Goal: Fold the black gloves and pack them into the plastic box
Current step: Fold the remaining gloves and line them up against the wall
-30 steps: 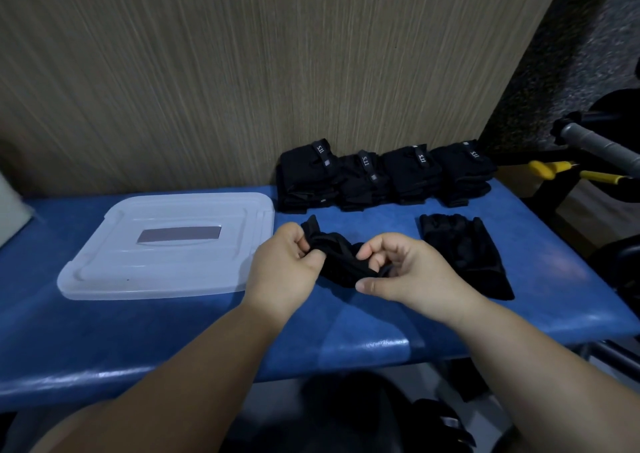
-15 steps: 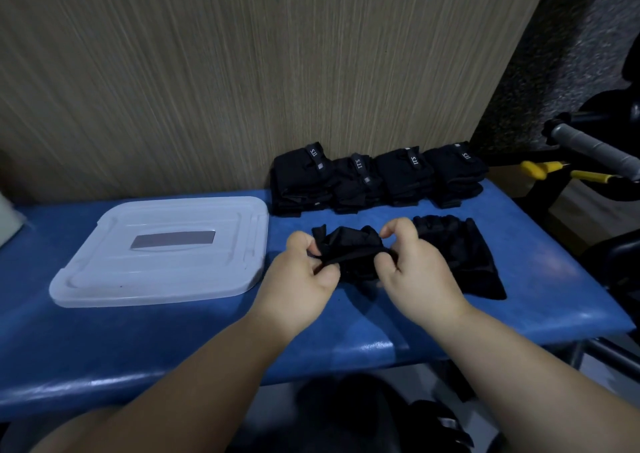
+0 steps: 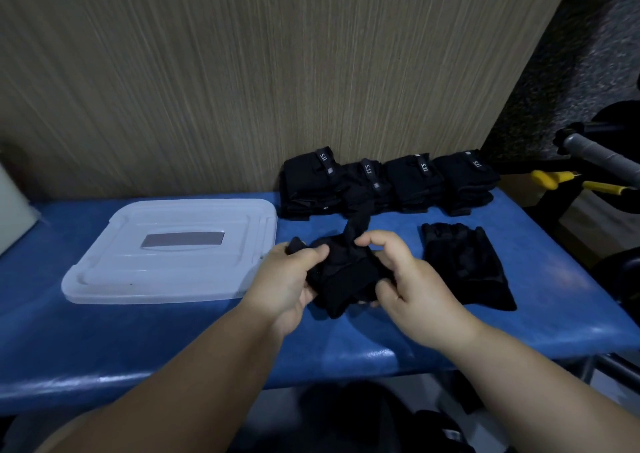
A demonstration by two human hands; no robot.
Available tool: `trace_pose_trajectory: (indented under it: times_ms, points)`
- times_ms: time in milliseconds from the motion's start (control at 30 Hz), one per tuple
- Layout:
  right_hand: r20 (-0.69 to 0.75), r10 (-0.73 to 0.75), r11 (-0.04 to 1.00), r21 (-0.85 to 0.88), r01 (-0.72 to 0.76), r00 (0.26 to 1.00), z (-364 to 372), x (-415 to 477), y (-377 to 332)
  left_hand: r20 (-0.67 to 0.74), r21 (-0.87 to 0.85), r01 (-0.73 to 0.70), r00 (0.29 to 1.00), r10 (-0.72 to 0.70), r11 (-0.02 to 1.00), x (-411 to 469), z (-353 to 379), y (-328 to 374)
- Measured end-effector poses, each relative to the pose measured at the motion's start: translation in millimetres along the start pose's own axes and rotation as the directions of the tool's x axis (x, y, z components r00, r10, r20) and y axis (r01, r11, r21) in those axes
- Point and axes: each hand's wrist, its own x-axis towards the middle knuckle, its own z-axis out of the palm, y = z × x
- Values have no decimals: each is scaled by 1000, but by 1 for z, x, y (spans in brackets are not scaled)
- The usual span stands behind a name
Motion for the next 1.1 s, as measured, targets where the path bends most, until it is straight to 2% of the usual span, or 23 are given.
trace_pose_trajectory:
  times_ms: [133,233,333,467,733,833,900,967,1033,1100]
  points:
    - [42,71,993,89,-75,997,-4,2,1,-122,-150,-86,990,68,985,1,0,5]
    - [85,155,970,176,-167,984,-6,3,2,-116,-102,-119,987,107,988,-2,1,5]
    - [97,293,831,466,-304,951,-5,4,3,-36,-14,-159,987,158,987,-6,1,4]
    - [16,455,699,613,-368,890,1,9,6,161,15,-113,981,109,994,-18,7,1]
    - [-39,405,707,647,-286,914,-6,13,1,13,92,-238,971,238,967,-7,6,-1]
    - [-39,431,704,639,-309,901,-14,13,4,7,230,-280,958,286,932,-2,5,-8]
    - [-53,490,751,533,-390,870,-17,12,9,34,435,-313,943,332,844,5,2,-13]
    - [-138,505,856,210,-473,852,-19,11,14,108,709,-293,944,312,641,8,-3,-16]
    - [-243,410,885,-129,-448,879,-15,8,18,139,847,-287,932,334,448,11,-7,-19]
    - [-279,233,877,-354,-325,932,-11,5,18,195,879,-348,887,419,327,12,-8,-21]
